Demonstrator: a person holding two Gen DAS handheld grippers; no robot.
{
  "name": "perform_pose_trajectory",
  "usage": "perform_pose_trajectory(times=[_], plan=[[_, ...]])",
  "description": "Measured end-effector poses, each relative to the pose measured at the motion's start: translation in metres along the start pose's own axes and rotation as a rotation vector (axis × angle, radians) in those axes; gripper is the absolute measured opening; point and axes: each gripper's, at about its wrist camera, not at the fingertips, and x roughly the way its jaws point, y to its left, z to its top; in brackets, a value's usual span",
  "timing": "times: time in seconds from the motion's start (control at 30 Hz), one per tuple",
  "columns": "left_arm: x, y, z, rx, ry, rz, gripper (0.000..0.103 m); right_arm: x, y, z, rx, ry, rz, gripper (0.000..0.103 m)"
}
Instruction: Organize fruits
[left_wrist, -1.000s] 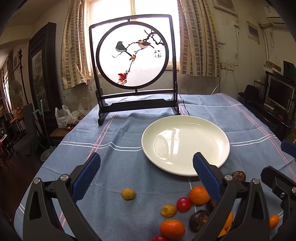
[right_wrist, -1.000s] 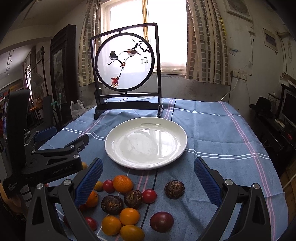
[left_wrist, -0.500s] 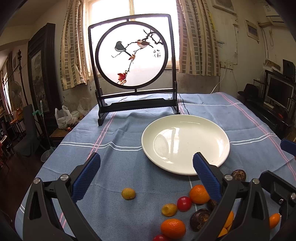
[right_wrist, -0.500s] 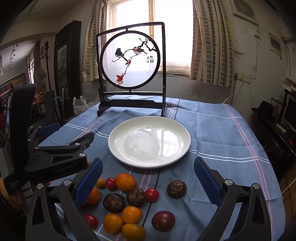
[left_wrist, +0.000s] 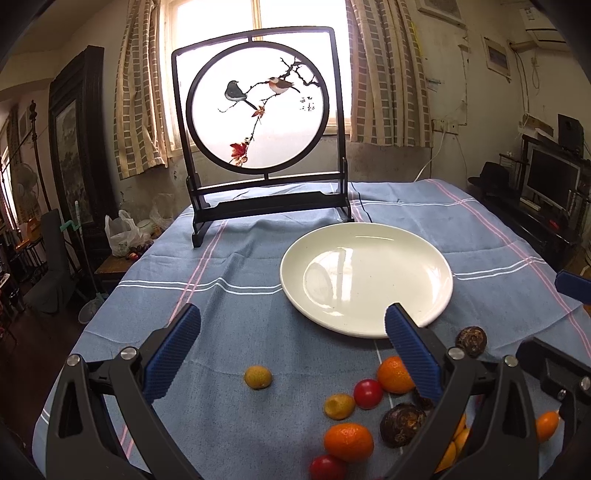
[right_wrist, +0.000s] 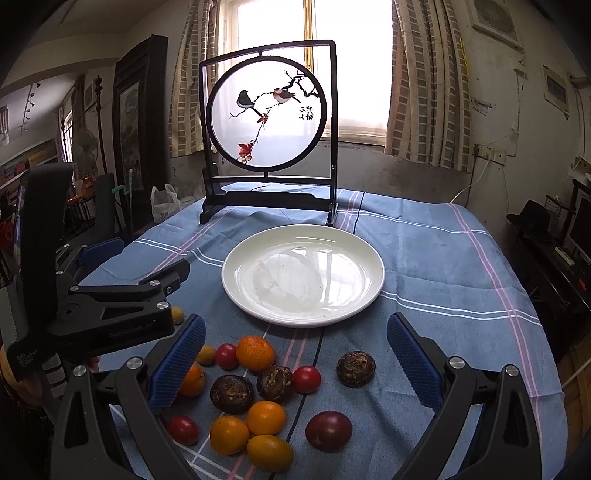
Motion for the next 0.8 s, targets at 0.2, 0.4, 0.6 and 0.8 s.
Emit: perform_pose_trajectory(times=[0.2,0.4,0.6,0.8], plan=[[-0.027,0.018,-0.028,0.048,0.027,-0.116,0.098,-0.016,-0.008,-0.027,-0.096,0.110,0.023,0.099],[-0.047,0.013,-0.074,0.162,0.129,-0.253,0.098,-0.029,-0.009,-0.084,-0.140,0.289,0.061,0.099],[-0.052,-0.006,-0.110,0.259,0.209,-0.335,0.098,-0.042,-0.002,-0.120,-0.169,0.355,0.103,0.094],[-0.037,-0.007,-0.122,0.241,0.289,-0.343,0.098,-0.028,0.004,-0.130,-0.185,0.432,0.138,0.068]])
